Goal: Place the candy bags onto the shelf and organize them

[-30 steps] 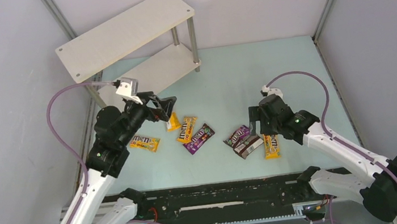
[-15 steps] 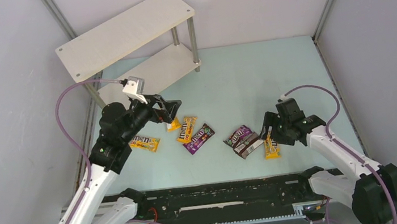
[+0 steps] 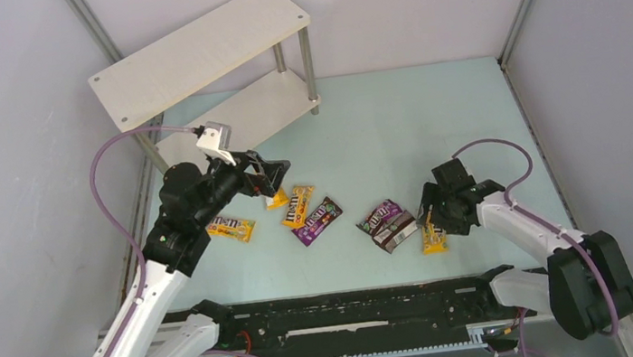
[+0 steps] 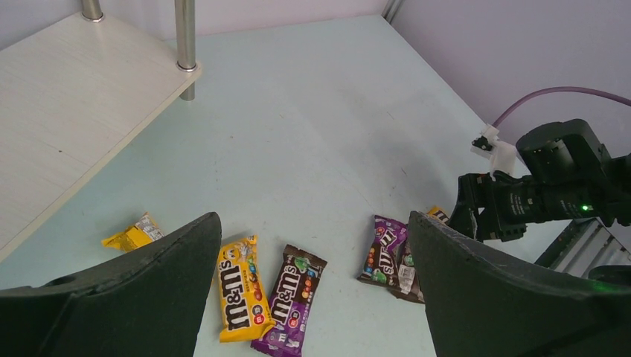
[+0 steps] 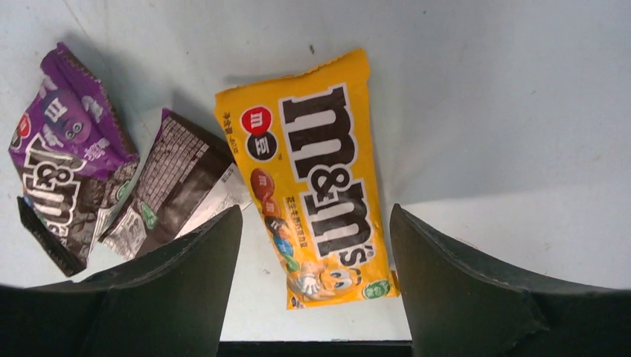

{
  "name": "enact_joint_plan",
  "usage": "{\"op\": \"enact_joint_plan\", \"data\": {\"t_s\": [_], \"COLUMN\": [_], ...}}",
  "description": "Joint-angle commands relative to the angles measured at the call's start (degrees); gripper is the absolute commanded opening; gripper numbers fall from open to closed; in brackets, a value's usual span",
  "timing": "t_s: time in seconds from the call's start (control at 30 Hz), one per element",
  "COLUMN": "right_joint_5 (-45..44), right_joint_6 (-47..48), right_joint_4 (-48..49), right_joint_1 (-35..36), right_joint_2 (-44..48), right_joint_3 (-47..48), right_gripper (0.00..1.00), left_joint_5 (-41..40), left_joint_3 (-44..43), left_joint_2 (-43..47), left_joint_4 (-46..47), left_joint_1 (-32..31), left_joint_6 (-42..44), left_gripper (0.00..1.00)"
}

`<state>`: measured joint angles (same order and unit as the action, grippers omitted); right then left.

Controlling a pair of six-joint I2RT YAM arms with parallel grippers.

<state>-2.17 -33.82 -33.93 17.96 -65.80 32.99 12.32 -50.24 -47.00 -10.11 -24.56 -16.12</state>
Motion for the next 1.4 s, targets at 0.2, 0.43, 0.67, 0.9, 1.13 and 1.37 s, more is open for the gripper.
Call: {"op": "enact_joint_plan", "data": {"t_s": [0.2,0.43,0.67,0.9,1.13,1.37], "right_joint_5": [-1.2,-1.9,-1.4,1.6,2.6,16.0], "right_joint_6": [0.9,1.3,0.6,-0.9,-0.3,2.2], "right_joint_4": [5.7,5.9,6.0,8.9,9.3,14.7], "right_joint_1": [-1.1,-0.3,0.9,2.5,2.2,-8.9], "right_joint_2": [-3.8,-3.6,2.2,6.6,3.1,6.0], "right_joint_3": [-0.2,-0.4,-0.5,-0.5,-0.5,-6.3], "right_gripper": [0.72,0.56,0.51,0.48,0.49,0.55], "left_joint_5": [1.1,1.5,2.3,8.6,12.8,12.8], "left_joint_3": [-1.1,-1.3,-1.4,-1.7,-2.8,-3.2], "left_joint_2": [-0.3,-0.7,-1.6,-6.3,-11.0,-10.9], "left_joint_4": [0.4,0.2,-0.1,0.7,0.5,0.0], "left_joint_1": [0.5,0.5,0.5,0.5,0.0,-0.1], "left_joint_6": [-0.7,-0.7,-1.3,-5.3,-7.3,-7.1], "left_gripper": [1.0,1.0,1.0,1.0,1.0,1.0]}}
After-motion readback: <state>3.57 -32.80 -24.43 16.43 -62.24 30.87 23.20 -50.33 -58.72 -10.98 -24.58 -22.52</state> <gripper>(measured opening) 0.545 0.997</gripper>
